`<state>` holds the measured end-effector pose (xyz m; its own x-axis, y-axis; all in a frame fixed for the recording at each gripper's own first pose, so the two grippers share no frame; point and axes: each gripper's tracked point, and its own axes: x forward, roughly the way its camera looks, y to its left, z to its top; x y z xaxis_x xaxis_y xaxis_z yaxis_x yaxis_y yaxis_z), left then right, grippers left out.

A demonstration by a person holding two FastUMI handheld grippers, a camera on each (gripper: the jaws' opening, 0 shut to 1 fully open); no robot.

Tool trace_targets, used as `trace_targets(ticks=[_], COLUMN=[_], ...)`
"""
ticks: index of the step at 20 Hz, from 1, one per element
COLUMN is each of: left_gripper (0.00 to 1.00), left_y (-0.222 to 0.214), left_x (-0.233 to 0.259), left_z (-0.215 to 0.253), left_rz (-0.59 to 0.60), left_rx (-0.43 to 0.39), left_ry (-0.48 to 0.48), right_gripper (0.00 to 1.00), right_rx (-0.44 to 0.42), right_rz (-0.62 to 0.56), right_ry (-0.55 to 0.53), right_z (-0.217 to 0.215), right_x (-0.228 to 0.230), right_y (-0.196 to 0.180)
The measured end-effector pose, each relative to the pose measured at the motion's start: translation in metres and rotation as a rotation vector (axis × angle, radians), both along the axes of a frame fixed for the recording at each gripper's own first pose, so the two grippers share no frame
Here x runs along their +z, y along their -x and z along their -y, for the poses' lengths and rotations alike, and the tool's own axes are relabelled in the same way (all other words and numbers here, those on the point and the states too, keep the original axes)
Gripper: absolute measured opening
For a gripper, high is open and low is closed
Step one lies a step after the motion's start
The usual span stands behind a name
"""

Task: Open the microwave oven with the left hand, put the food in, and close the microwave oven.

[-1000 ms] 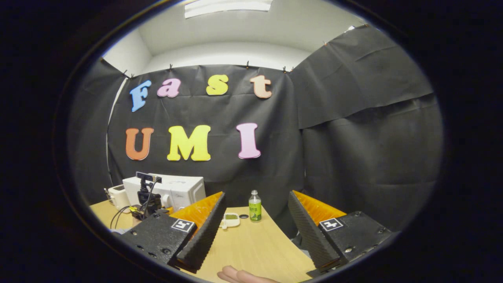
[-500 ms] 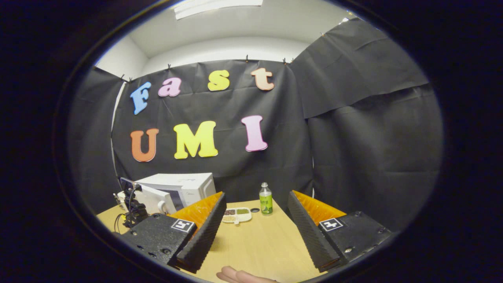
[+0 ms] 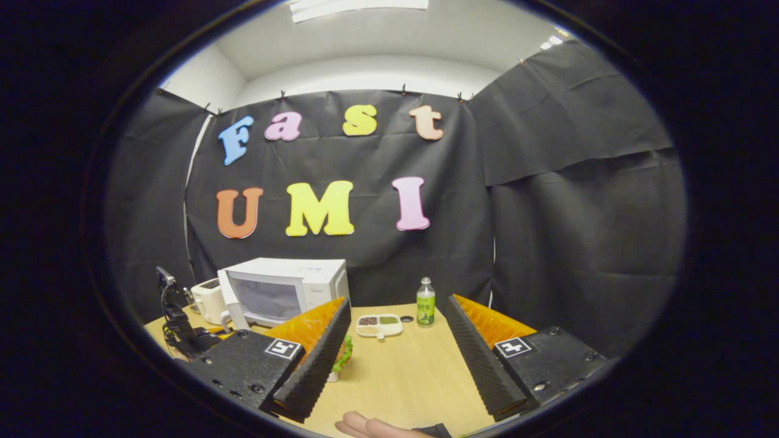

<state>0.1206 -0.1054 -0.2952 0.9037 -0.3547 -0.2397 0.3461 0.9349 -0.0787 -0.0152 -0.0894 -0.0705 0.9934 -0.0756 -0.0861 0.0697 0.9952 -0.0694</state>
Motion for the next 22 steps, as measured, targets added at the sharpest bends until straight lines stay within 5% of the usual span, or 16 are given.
trace_targets(ticks=[3, 5, 11, 12, 13, 15, 16, 18, 19, 20, 21, 22], left_gripper=[0.06, 0.06, 0.06, 0.06, 0.06, 0.05, 0.05, 0.05, 0.12, 0.02, 0.25, 0.22], left_y=[0.016, 0.022, 0.039, 0.040, 0.040, 0.040, 0.041, 0.041, 0.043, 0.050, 0.046, 0.048], left_x=[0.001, 0.001, 0.001, 0.001, 0.001, 0.000, -0.001, -0.003, -0.004, -0.002, -0.003, -0.004], left_z=[-0.030, -0.052, -0.128, -0.141, -0.153, -0.181, -0.196, -0.210, -0.214, -0.222, -0.235, -0.244], left_rz=[0.000, -0.002, -0.010, -0.012, -0.014, -0.024, -0.028, -0.058, -0.071, -0.071, -0.063, -0.065], left_rx=[0.004, 0.021, 0.097, 0.108, 0.120, 0.156, 0.178, 0.171, 0.164, 0.166, 0.186, 0.201], left_ry=[-0.005, -0.021, -0.030, -0.040, -0.048, -0.051, -0.054, 0.004, 0.019, 0.012, -0.009, -0.017], right_gripper=[1.00, 0.91, 0.92, 1.00, 0.92, 1.00, 0.92, 0.92, 1.00, 0.92, 0.92, 0.92], right_rx=[0.028, 0.046, 0.091, 0.101, 0.108, 0.114, 0.115, 0.124, 0.128, 0.128, 0.126, 0.122], right_rz=[0.019, 0.018, -0.043, -0.059, -0.069, -0.082, -0.084, -0.096, -0.104, -0.110, -0.117, -0.122], right_ry=[0.009, 0.016, 0.043, 0.043, 0.042, 0.049, 0.053, 0.062, 0.065, 0.069, 0.073, 0.077], right_z=[-0.021, -0.033, -0.065, -0.070, -0.075, -0.082, -0.086, -0.093, -0.096, -0.096, -0.096, -0.095], right_x=[0.005, 0.003, -0.023, -0.030, -0.034, -0.039, -0.041, -0.047, -0.048, -0.050, -0.050, -0.051], right_y=[0.007, 0.009, 0.003, 0.002, 0.000, -0.002, -0.003, -0.004, -0.004, -0.006, -0.007, -0.008])
